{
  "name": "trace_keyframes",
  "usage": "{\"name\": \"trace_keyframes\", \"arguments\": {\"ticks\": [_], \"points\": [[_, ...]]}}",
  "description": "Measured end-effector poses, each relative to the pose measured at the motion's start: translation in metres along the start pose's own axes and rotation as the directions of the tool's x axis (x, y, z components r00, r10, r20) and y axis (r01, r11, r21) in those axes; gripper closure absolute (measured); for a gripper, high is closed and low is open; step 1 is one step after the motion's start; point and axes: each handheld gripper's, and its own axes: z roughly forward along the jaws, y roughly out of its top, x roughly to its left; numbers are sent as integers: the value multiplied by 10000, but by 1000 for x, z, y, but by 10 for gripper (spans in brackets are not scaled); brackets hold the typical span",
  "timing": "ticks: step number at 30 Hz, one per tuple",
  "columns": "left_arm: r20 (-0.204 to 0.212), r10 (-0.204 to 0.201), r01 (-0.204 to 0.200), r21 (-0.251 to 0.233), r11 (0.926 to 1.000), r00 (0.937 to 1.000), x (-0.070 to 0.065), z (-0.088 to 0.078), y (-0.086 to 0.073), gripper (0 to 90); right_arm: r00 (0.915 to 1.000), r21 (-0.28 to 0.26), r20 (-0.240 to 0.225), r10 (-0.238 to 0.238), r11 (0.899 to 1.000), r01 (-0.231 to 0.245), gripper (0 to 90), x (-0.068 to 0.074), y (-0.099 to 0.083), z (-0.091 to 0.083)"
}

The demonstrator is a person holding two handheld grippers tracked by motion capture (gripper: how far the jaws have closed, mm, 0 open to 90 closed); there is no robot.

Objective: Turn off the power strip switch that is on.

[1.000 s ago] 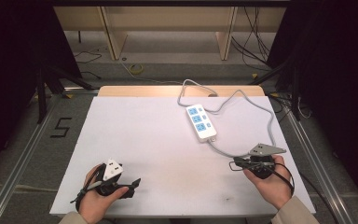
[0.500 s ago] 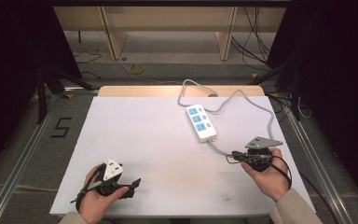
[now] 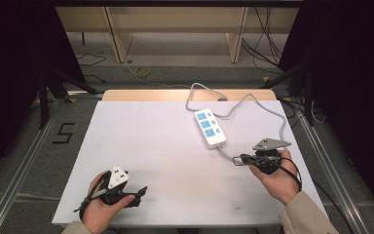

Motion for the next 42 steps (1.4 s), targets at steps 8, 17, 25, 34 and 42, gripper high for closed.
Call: {"name": "trace_keyframes", "arguments": {"ticks": [8, 17, 25, 34, 42], "points": [[5, 22, -22, -1, 10000, 10000, 0, 0, 0, 144, 10000, 26, 79, 10, 10000, -10, 900, -2, 4, 1], [5, 25, -25, -17, 10000, 10000, 0, 0, 0, 145, 9999, 70, 150, 1, 10000, -2, 900, -4, 11, 2], [2, 32, -32, -19, 10000, 10000, 0, 0, 0, 145, 9997, 103, 208, -82, 9999, 80, 900, -6, 19, 6], [9, 28, -28, -21, 10000, 10000, -1, 0, 0, 146, 9995, 195, 283, -106, 9998, 100, 900, -11, 28, 12], [14, 32, -32, -29, 10000, 10000, -1, 1, 0, 146, 9994, 273, 321, -117, 9996, 109, 900, -14, 37, 18]]}}
